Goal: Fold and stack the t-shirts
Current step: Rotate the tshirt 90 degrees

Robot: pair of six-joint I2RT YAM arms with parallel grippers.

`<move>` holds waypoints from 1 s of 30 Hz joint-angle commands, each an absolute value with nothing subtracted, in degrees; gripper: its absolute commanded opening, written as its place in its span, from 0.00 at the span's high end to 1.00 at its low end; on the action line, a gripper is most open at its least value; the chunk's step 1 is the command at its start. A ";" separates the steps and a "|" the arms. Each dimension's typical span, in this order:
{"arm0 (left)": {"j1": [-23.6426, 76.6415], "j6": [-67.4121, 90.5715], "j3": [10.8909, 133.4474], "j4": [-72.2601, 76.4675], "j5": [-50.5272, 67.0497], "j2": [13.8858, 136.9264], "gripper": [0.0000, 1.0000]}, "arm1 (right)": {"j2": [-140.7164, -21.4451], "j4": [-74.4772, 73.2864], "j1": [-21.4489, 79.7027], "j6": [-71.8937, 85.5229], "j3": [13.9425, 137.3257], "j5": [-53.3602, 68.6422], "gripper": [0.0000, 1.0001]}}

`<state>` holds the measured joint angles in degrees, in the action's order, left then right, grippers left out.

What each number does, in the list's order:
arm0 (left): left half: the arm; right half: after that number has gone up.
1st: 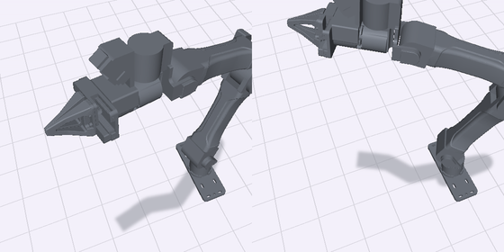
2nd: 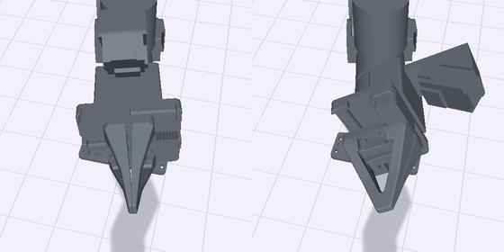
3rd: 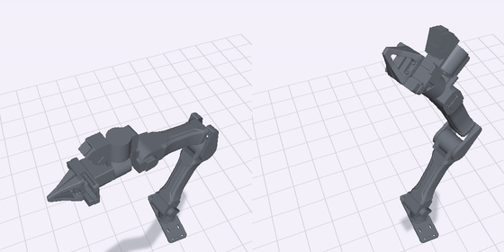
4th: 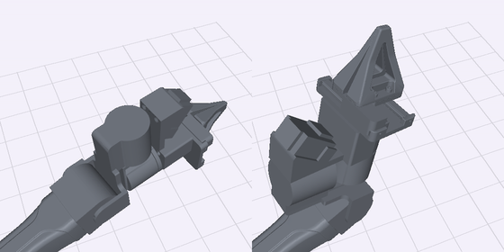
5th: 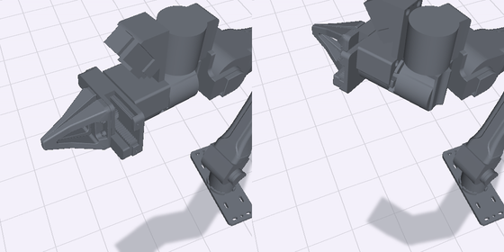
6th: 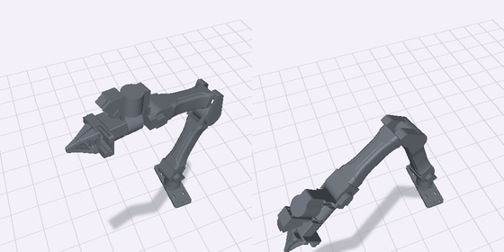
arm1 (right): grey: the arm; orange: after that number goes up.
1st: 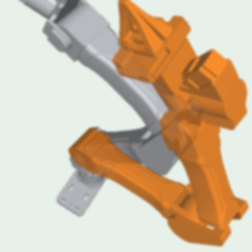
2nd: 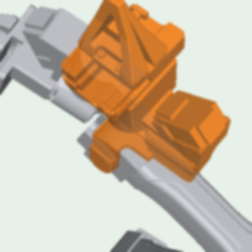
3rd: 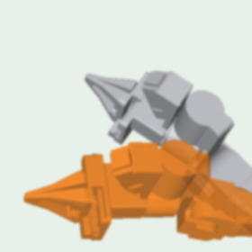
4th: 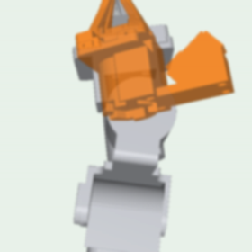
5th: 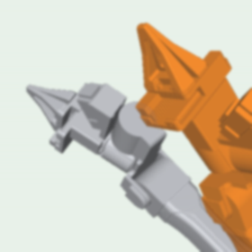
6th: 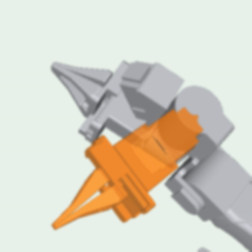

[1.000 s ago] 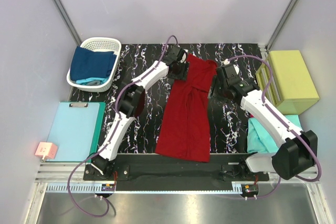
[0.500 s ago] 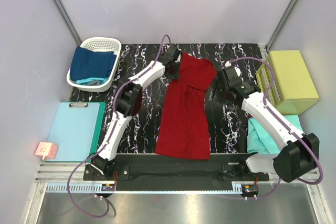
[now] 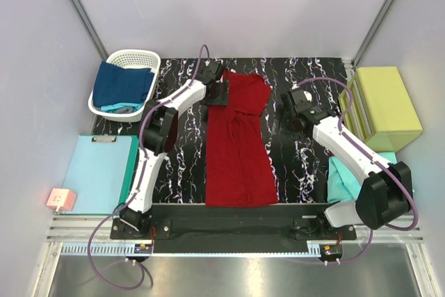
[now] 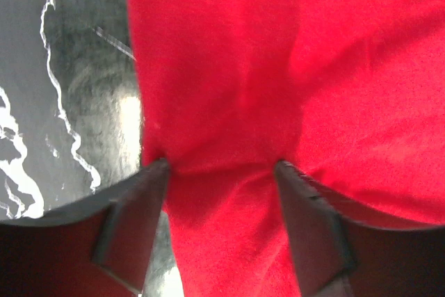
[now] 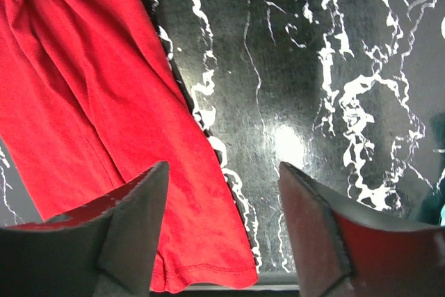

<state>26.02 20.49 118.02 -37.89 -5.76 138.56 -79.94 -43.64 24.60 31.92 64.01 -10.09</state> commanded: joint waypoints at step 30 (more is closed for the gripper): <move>35.42 26.54 69.79 -31.02 -1.58 90.53 0.14 | -135.16 -32.08 16.97 32.34 115.81 3.34 0.33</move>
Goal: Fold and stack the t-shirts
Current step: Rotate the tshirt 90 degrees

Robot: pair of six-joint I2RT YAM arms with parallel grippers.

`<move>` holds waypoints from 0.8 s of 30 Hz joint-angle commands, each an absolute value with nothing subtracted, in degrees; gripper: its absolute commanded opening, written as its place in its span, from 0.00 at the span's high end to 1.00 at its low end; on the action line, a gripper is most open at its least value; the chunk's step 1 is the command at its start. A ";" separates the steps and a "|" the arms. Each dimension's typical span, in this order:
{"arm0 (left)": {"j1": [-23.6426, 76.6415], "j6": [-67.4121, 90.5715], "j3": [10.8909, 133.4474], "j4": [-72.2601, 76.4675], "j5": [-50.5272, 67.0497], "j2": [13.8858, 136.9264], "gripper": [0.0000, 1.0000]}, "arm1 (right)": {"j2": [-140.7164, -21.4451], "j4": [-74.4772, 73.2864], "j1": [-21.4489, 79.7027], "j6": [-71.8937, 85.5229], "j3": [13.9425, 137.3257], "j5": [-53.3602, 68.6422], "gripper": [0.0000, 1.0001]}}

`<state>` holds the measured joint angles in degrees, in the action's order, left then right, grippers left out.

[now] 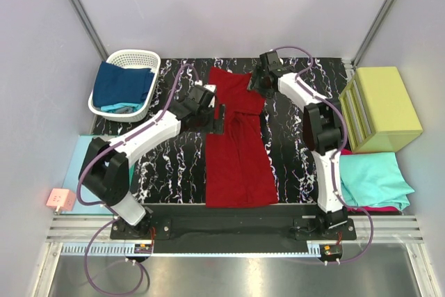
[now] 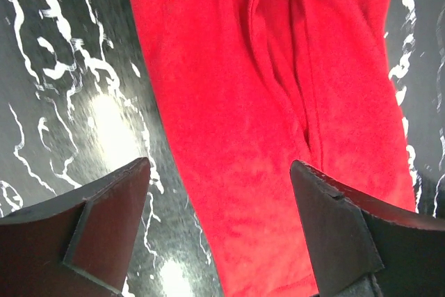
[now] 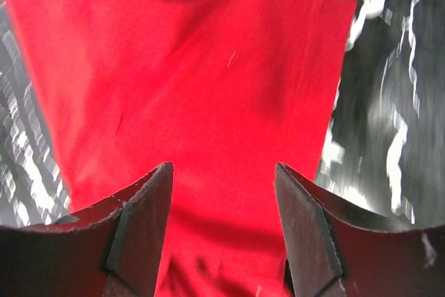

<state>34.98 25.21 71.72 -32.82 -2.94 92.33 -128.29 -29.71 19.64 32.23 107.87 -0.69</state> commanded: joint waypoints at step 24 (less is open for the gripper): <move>38.06 26.19 66.97 -32.78 -0.35 91.14 0.15 | -150.38 -43.85 15.38 30.58 136.49 -1.49 0.85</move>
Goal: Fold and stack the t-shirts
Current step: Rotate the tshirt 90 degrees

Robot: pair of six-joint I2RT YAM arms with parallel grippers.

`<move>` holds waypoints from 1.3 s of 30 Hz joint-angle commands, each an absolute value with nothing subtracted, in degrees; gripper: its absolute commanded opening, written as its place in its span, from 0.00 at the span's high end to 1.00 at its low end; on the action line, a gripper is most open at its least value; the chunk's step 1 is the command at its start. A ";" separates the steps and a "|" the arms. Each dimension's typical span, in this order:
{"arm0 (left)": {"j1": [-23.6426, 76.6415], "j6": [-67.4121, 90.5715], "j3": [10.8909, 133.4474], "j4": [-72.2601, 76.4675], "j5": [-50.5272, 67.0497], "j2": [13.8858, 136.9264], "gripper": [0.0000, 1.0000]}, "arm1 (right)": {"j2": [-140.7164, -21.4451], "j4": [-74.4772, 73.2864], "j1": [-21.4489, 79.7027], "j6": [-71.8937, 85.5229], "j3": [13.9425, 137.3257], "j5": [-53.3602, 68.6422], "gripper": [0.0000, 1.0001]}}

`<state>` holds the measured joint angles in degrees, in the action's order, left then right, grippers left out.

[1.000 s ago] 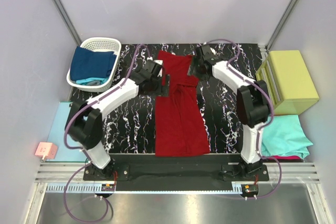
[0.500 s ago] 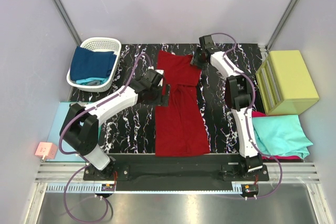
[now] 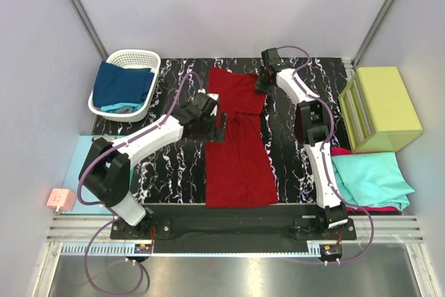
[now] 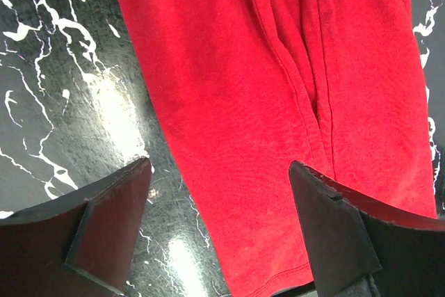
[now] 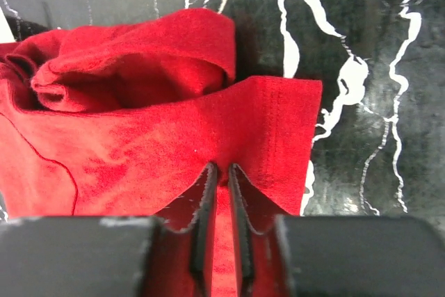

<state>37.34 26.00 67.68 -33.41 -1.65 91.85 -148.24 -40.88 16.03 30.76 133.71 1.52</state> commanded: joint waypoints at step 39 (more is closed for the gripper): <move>42.36 28.29 57.84 -27.08 -9.51 75.50 0.01 | -101.53 -34.44 25.47 27.95 92.74 -25.53 0.00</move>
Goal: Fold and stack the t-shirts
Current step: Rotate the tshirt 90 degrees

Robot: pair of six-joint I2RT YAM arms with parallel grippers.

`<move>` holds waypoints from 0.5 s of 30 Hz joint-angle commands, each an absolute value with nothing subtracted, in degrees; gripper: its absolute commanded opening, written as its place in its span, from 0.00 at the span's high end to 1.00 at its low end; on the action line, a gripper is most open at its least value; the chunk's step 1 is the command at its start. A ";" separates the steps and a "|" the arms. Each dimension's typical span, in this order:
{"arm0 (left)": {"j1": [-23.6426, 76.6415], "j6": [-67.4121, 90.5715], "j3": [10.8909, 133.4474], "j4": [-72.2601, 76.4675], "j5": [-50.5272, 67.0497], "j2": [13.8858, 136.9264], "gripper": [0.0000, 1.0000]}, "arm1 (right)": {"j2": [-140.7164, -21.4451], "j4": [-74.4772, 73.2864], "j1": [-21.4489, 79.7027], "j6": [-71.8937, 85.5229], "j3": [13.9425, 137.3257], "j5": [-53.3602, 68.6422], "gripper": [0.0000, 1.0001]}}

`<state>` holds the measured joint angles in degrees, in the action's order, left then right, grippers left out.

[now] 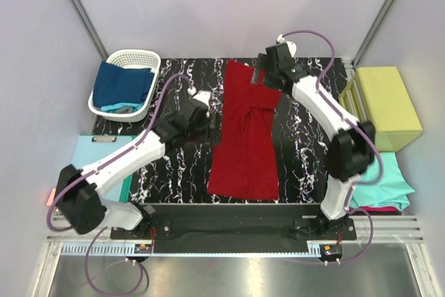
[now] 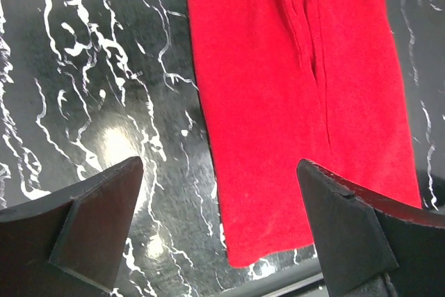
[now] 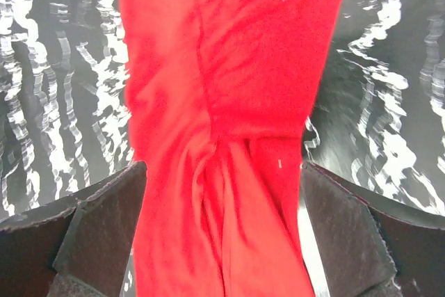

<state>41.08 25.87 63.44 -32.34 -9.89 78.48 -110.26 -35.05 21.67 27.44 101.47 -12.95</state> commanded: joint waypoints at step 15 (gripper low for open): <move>50.62 33.05 55.38 -29.79 -11.50 77.88 0.01 | -67.59 -47.23 39.46 48.42 55.89 -22.22 0.13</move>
